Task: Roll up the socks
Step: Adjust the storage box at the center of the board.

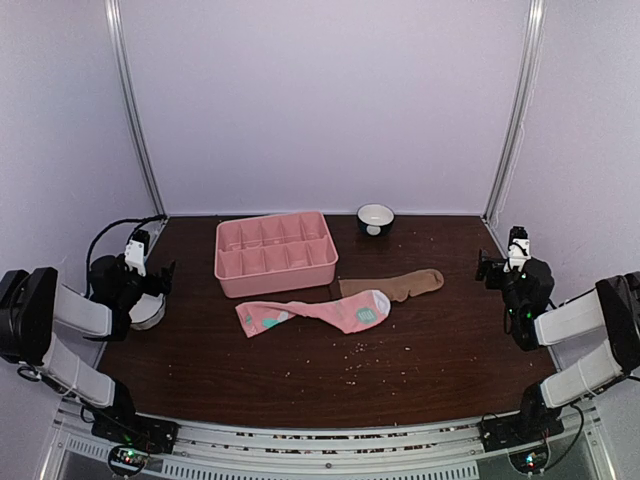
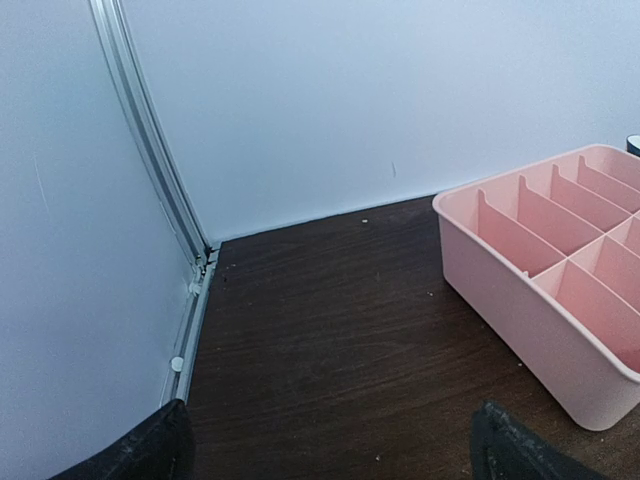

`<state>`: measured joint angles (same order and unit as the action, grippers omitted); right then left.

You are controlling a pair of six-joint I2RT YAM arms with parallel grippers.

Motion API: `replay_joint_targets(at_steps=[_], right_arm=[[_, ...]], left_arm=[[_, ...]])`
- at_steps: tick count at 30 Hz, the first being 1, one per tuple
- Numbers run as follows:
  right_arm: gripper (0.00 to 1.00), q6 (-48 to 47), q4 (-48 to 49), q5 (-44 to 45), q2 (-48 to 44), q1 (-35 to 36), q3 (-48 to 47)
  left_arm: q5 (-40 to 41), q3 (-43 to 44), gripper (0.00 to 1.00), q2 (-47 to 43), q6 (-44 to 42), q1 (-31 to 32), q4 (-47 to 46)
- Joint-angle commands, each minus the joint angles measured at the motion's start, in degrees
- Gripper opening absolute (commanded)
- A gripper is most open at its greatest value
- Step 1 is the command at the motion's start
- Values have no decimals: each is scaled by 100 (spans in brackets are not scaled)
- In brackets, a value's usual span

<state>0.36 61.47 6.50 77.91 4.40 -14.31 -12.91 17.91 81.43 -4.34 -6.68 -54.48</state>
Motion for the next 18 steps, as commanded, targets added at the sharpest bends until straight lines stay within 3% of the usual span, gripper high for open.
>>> replay_joint_targets(at_steps=[1, 13, 16, 18], right_arm=[[100, 43, 40, 123, -3, -23, -22], [99, 145, 86, 264, -8, -30, -1], [100, 477, 547, 1203, -80, -31, 292], [100, 541, 382, 1301, -301, -28, 343]], left_arm=[[7, 37, 98, 13, 56, 25, -476], [-56, 40, 98, -15, 83, 9, -499], [-117, 478, 98, -392, 92, -34, 615], [-361, 1194, 98, -643, -150, -66, 2209]])
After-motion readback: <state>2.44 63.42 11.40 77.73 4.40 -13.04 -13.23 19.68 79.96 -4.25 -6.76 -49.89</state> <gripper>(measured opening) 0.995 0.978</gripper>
